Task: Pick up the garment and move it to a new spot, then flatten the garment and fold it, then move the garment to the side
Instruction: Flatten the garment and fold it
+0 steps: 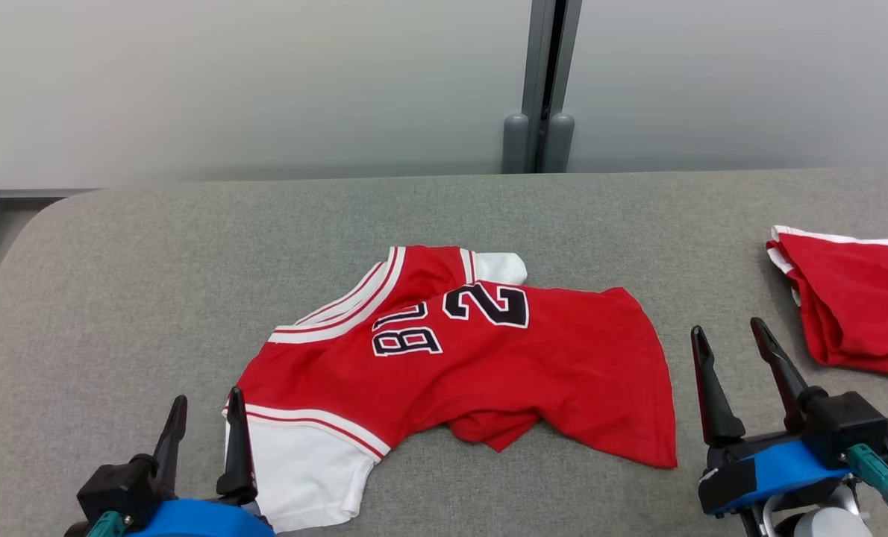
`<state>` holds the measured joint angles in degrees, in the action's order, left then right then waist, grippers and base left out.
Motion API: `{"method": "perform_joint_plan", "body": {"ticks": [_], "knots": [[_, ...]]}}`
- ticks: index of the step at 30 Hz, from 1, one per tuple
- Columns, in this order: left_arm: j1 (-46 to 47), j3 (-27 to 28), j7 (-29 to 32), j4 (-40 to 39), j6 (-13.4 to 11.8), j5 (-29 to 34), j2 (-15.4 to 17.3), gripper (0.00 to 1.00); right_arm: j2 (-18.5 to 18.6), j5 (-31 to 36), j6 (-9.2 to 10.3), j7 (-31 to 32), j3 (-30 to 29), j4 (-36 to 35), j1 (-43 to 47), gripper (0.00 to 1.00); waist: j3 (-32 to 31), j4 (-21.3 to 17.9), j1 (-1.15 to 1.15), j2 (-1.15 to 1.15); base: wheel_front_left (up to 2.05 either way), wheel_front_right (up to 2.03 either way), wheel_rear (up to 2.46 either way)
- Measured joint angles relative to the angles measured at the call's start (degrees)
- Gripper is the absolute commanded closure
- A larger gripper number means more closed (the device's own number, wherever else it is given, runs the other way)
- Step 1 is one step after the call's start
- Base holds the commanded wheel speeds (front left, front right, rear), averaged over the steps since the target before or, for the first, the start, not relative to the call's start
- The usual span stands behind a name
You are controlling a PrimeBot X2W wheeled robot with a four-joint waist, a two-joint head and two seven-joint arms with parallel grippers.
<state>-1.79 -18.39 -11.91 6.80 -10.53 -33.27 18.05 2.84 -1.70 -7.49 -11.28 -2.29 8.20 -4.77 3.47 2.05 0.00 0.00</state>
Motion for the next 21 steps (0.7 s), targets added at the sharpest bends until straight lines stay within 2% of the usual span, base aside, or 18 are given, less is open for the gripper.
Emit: {"method": "perform_joint_plan", "body": {"ticks": [5, 21], "knots": [[0.66, -0.42, -1.54, 1.43, 0.47, 0.11, -1.97, 0.0, 0.0, -2.07, 0.0, -0.91, 0.74, 2.57, 0.46, 0.0, -1.88, -0.36, 0.0, 0.0, 0.0, 0.0, 0.0], [-0.16, 0.56, -2.92, 4.97, 2.1, 1.01, -4.13, 0.0, 0.0, -5.54, 0.0, -3.01, 4.55, 11.27, 0.77, 0.0, -3.38, -0.52, 0.0, 0.0, 0.0, 0.0, 0.0]]}}
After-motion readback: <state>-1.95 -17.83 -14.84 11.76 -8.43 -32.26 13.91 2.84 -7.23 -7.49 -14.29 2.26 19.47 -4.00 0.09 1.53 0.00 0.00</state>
